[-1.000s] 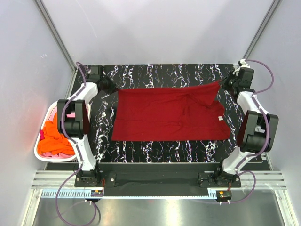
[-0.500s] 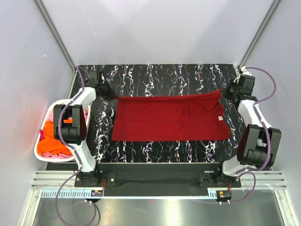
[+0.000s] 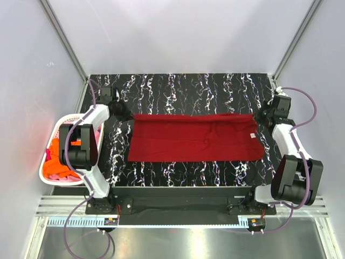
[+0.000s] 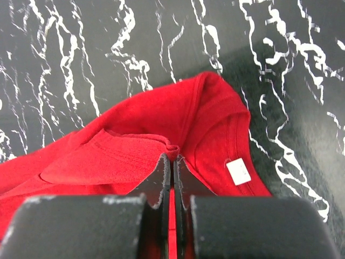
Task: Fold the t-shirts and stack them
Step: Fold the tshirt
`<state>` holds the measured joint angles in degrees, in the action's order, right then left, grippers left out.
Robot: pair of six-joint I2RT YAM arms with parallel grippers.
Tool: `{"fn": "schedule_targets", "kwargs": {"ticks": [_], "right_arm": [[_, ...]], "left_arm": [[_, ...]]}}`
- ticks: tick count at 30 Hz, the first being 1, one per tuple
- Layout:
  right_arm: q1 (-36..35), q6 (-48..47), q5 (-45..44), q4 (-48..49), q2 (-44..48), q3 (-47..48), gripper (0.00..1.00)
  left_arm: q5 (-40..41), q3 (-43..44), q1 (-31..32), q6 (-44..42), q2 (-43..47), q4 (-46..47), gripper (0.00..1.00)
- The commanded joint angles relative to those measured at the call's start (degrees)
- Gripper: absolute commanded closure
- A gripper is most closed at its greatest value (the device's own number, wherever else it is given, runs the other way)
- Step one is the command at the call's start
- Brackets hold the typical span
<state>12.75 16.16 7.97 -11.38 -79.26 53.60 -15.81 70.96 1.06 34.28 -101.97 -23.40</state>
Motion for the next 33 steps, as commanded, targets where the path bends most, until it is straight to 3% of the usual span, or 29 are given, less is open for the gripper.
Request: {"fn": "schedule_targets", "kwargs": {"ticks": [1,22,33], "right_arm": [[0.1,0.7,-2.3,-1.4,1.4,-0.7,0.99],[0.1,5.0,-4.7,-5.8,7.5,-6.7,0.98],[0.1,10.3,-5.4,-8.8,1.2,-7.7,1.0]], "left_arm": [[2.4,-2.0,-0.3,-1.9,3.6,0.2,1.0],[4.7,-8.3,-0.1,-2.9,7.2,-0.3,1.0],[6.8,-12.2,1.0,-4.7,8.3,-0.3,1.0]]}}
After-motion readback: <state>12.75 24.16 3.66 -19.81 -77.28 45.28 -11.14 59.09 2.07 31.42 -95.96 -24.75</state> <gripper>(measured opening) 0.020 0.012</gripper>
